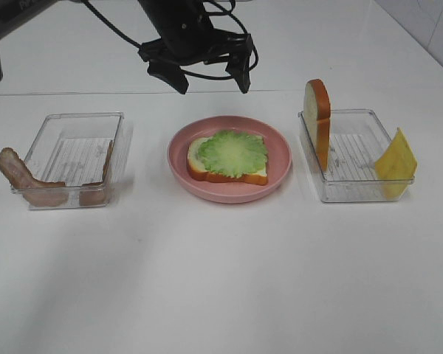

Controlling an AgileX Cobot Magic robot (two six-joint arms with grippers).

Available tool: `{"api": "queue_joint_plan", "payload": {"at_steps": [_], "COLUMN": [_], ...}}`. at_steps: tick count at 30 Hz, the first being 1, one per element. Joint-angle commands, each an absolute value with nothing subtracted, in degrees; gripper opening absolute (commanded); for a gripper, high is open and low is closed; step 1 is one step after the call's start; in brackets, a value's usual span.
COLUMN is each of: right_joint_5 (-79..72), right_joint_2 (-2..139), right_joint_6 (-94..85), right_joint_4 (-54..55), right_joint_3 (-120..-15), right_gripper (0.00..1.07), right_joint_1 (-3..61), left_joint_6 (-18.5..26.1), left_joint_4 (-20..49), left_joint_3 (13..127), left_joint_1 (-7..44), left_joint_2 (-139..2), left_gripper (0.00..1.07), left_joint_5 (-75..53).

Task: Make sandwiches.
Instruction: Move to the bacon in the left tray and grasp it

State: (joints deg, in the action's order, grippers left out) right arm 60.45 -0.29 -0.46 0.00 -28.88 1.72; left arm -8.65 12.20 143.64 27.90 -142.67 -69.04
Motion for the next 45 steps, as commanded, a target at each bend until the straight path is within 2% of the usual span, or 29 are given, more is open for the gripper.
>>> {"api": "queue_joint_plan", "payload": {"at_steps": [1, 3, 5, 6, 7, 9, 13, 19, 25, 34, 45], "right_joint_5": [60.16, 60.16, 60.16, 60.16, 60.16, 60.16, 60.16, 60.16, 60.16, 60.16, 60.16], "right_joint_2": [-1.20, -1.20, -1.20, -1.20, -1.20, -1.20, -1.20, -1.20, -1.20, -1.20, -1.20], "right_joint_6": [0.00, 0.00, 0.00, 0.00, 0.00, 0.00, 0.00, 0.00, 0.00, 0.00, 0.00], "right_joint_4": [0.00, 0.00, 0.00, 0.00, 0.00, 0.00, 0.00, 0.00, 0.00, 0.00, 0.00], "right_joint_3": [-28.71, -28.71, -28.71, -28.71, -28.71, -28.71, -28.71, -28.71, -28.71, -28.71, -28.71], "right_gripper": [0.82, 0.82, 0.82, 0.82, 0.82, 0.82, 0.82, 0.82, 0.82, 0.82, 0.82], "right_joint_1": [1.66, 1.66, 1.66, 1.66, 1.66, 1.66, 1.66, 1.66, 1.66, 1.66, 1.66], "left_joint_6": [-9.28, -8.88, -8.31, -8.31, -8.54, -8.71, -9.57, -9.57, -9.85, -10.94, -11.29], "left_joint_4": [12.61, 12.15, 8.71, 8.71, 5.67, 4.47, 2.18, 1.38, 0.46, 2.81, 0.63], "left_joint_3": [138.31, 135.45, 125.48, 125.48, 118.66, 116.25, 108.29, 107.60, 107.60, 106.00, 103.25], "left_joint_1": [28.07, 28.07, 27.85, 27.85, 27.33, 26.87, 23.09, 19.65, 19.65, 19.65, 19.65], "left_joint_2": [-136.54, -134.47, -127.43, -127.43, -122.27, -120.44, -114.13, -116.08, -119.23, -124.50, -127.65], "left_gripper": [1.01, 1.01, 1.00, 1.00, 1.00, 1.00, 1.00, 1.00, 1.00, 0.98, 0.96], "left_joint_5": [-73.17, -73.17, -73.17, -73.17, -73.17, -73.17, -73.17, -73.17, -73.17, -73.17, -72.25]}}
